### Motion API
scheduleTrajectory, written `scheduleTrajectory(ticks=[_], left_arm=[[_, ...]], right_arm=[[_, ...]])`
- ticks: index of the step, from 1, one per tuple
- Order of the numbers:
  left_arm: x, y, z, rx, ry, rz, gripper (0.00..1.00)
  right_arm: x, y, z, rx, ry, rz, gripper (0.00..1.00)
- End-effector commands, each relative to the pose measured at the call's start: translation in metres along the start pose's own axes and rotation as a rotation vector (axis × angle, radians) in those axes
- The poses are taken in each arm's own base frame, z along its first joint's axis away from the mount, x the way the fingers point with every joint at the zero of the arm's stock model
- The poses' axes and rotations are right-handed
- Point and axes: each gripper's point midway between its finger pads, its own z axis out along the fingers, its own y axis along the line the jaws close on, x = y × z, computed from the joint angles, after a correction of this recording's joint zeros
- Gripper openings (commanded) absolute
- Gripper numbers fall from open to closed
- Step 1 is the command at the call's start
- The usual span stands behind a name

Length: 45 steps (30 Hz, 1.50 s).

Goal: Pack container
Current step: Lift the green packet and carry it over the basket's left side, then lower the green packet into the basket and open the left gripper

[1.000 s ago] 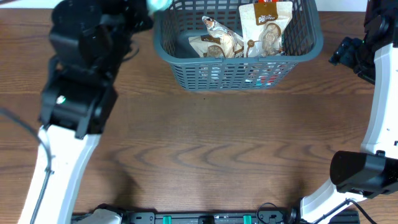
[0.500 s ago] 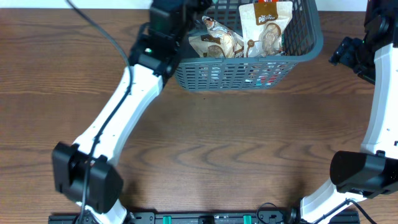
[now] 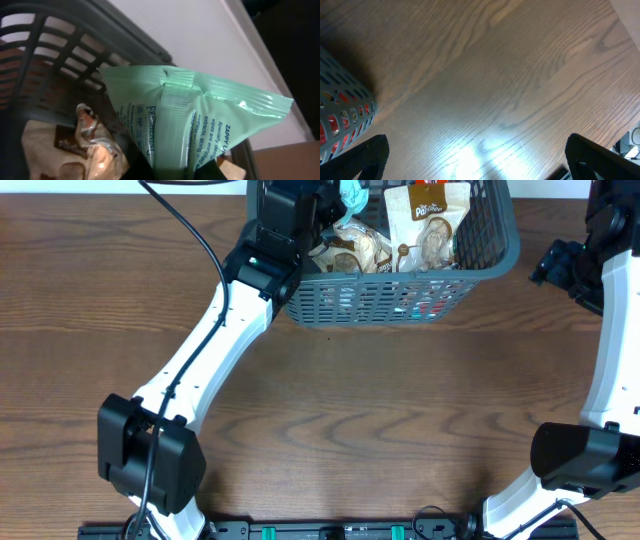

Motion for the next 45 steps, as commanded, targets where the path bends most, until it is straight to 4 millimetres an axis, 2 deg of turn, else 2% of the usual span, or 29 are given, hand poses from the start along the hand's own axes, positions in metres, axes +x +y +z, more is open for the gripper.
scheduleTrajectory(ticks=[1, 5, 7, 8, 12, 21, 26, 30, 31, 35, 39, 45], left_arm=[[0.003, 0.011, 0.007, -0.039, -0.004, 0.006, 0.06], [0.004, 0.012, 0.007, -0.045, 0.002, 0.037, 0.09], [0.005, 0.013, 0.007, -0.048, 0.004, 0.038, 0.17], [0.005, 0.013, 0.007, -0.048, 0.004, 0.038, 0.25], [0.005, 0.013, 0.007, -0.048, 0.004, 0.038, 0.35], [0.005, 0.013, 0.007, -0.047, 0.004, 0.041, 0.36], [-0.005, 0.002, -0.004, -0.023, -0.015, 0.055, 0.37], [-0.032, -0.024, -0.034, 0.032, -0.071, 0.141, 0.38], [-0.042, -0.031, -0.045, 0.047, -0.092, 0.168, 0.41], [-0.073, -0.045, -0.094, 0.059, -0.140, 0.219, 0.43], [-0.091, -0.035, -0.150, -0.003, -0.133, 0.271, 0.43], [-0.099, -0.001, -0.234, -0.131, -0.092, 0.283, 0.43]], right_arm=[[-0.002, -0.006, 0.003, 0.023, -0.002, 0.024, 0.99], [-0.002, -0.006, 0.003, 0.023, -0.002, 0.024, 0.99], [-0.002, -0.006, 0.003, 0.023, -0.002, 0.024, 0.99], [-0.002, -0.006, 0.003, 0.023, -0.002, 0.024, 0.99], [-0.002, -0.006, 0.003, 0.023, -0.002, 0.024, 0.99], [-0.002, -0.006, 0.003, 0.023, -0.002, 0.024, 0.99], [-0.002, -0.006, 0.003, 0.023, -0.002, 0.024, 0.99], [-0.002, -0.006, 0.003, 0.023, -0.002, 0.024, 0.99], [-0.002, -0.006, 0.003, 0.023, -0.002, 0.024, 0.99], [-0.002, -0.006, 0.003, 0.023, -0.002, 0.024, 0.99], [-0.002, -0.006, 0.003, 0.023, -0.002, 0.024, 0.99], [-0.002, -0.006, 0.003, 0.023, -0.002, 0.024, 0.99]])
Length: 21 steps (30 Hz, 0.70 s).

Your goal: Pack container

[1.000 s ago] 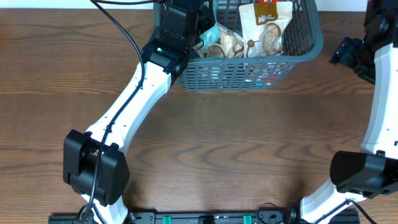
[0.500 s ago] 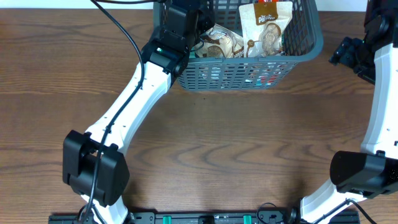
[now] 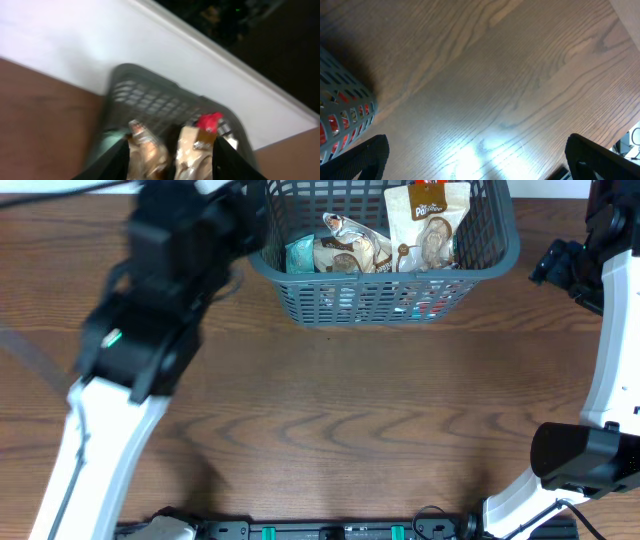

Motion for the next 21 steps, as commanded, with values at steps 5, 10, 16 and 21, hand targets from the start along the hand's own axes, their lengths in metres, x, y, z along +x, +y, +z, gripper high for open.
scheduleTrajectory(ticks=[5, 10, 16, 21], left_arm=[[-0.006, 0.035, -0.091, -0.081, -0.009, 0.115, 0.43], [-0.002, 0.056, -0.153, -0.135, -0.049, 0.119, 0.43], [0.020, 0.083, -0.210, -0.176, -0.031, 0.127, 0.43], [0.050, 0.108, -0.249, -0.218, 0.025, 0.138, 0.43]], right_arm=[[-0.002, -0.006, 0.003, 0.023, -0.001, 0.024, 0.99], [-0.002, -0.006, 0.003, 0.023, -0.001, 0.024, 0.99], [-0.002, -0.006, 0.003, 0.023, -0.001, 0.024, 0.99], [-0.002, -0.006, 0.003, 0.023, -0.001, 0.024, 0.99]])
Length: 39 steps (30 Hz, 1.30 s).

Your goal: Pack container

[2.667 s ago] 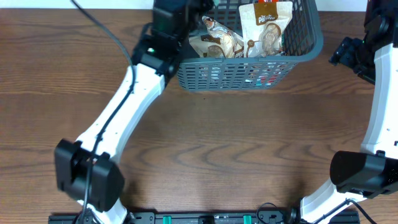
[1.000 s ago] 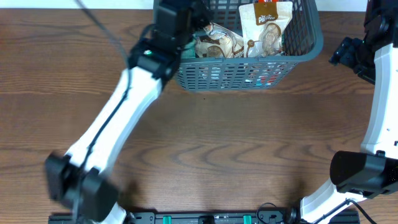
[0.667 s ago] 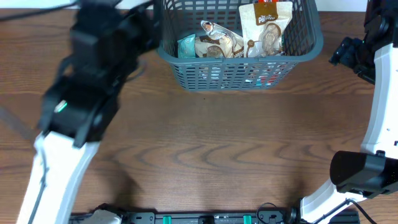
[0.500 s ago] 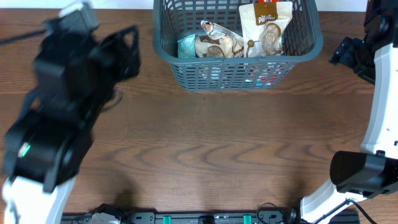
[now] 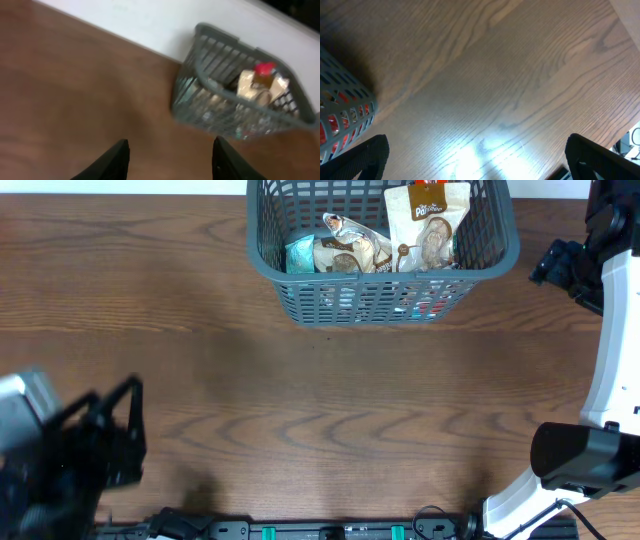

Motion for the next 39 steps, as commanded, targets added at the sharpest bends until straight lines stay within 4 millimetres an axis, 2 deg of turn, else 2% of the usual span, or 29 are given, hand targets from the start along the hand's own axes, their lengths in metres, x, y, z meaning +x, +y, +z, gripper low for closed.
scheduleTrajectory(ticks=[1, 7, 12, 16, 21, 23, 25, 33, 39], left_arm=[[0.010, 0.015, -0.017, -0.026, -0.009, 0.012, 0.43], [0.040, 0.040, -0.046, -0.041, 0.017, 0.019, 0.43], [0.061, 0.056, -0.062, -0.057, 0.045, 0.026, 0.43], [0.070, 0.063, -0.068, -0.063, 0.057, 0.028, 0.43], [0.071, 0.064, -0.069, -0.063, 0.058, 0.029, 0.45], [0.071, 0.064, -0.069, -0.063, 0.058, 0.029, 0.61], [0.071, 0.064, -0.069, -0.064, 0.058, 0.029, 0.99], [0.071, 0.064, -0.069, -0.064, 0.060, 0.067, 0.99], [0.079, 0.067, -0.059, -0.082, 0.104, 0.212, 0.99]], right_arm=[[-0.002, -0.006, 0.003, 0.023, -0.001, 0.024, 0.99], [-0.002, -0.006, 0.003, 0.023, -0.001, 0.024, 0.99], [-0.002, -0.006, 0.003, 0.023, -0.001, 0.024, 0.99], [-0.002, -0.006, 0.003, 0.023, -0.001, 0.024, 0.99], [-0.002, -0.006, 0.003, 0.023, -0.001, 0.024, 0.99], [-0.002, -0.006, 0.003, 0.023, -0.001, 0.024, 0.99], [-0.002, -0.006, 0.003, 0.023, -0.001, 0.024, 0.99], [-0.002, -0.006, 0.003, 0.023, -0.001, 0.024, 0.99], [-0.002, -0.006, 0.003, 0.023, -0.001, 0.024, 0.99]])
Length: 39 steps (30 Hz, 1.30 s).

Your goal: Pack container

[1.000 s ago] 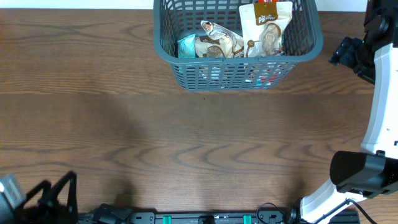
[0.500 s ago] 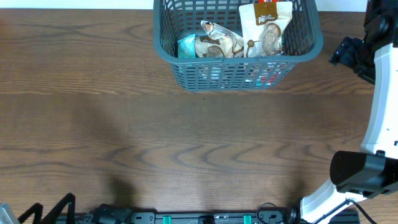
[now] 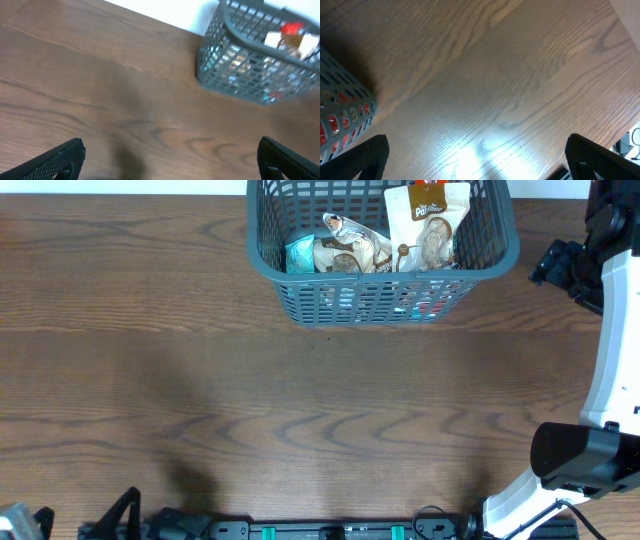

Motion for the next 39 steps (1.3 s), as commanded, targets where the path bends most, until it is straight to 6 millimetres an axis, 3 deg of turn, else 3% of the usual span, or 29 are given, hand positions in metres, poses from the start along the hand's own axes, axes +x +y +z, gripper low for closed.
scheduleTrajectory(ticks=[1, 11, 16, 21, 26, 31, 39], left_arm=[[0.012, 0.006, 0.009, -0.043, 0.056, 0.128, 0.99], [-0.012, -0.016, 0.051, -0.012, -0.020, 0.365, 0.99], [-0.010, -0.018, 0.078, -0.033, -0.021, 0.347, 0.99], [-0.020, -0.021, 0.101, -0.042, -0.142, 0.283, 0.99], [-0.003, -0.019, 0.124, -0.014, -0.216, 0.287, 0.99], [0.020, -0.004, 0.146, -0.048, -0.256, 0.263, 0.99], [0.015, 0.010, 0.168, -0.104, -0.349, 0.232, 0.98]], right_arm=[[-0.002, -0.006, 0.003, 0.022, -0.002, 0.024, 0.99], [-0.002, -0.006, 0.003, 0.022, -0.002, 0.024, 0.99], [-0.002, -0.006, 0.003, 0.022, -0.002, 0.024, 0.99], [-0.002, -0.006, 0.003, 0.022, -0.002, 0.024, 0.99], [-0.002, -0.006, 0.003, 0.022, -0.002, 0.024, 0.99], [-0.002, -0.006, 0.003, 0.022, -0.002, 0.024, 0.99], [-0.002, -0.006, 0.003, 0.022, -0.002, 0.024, 0.99]])
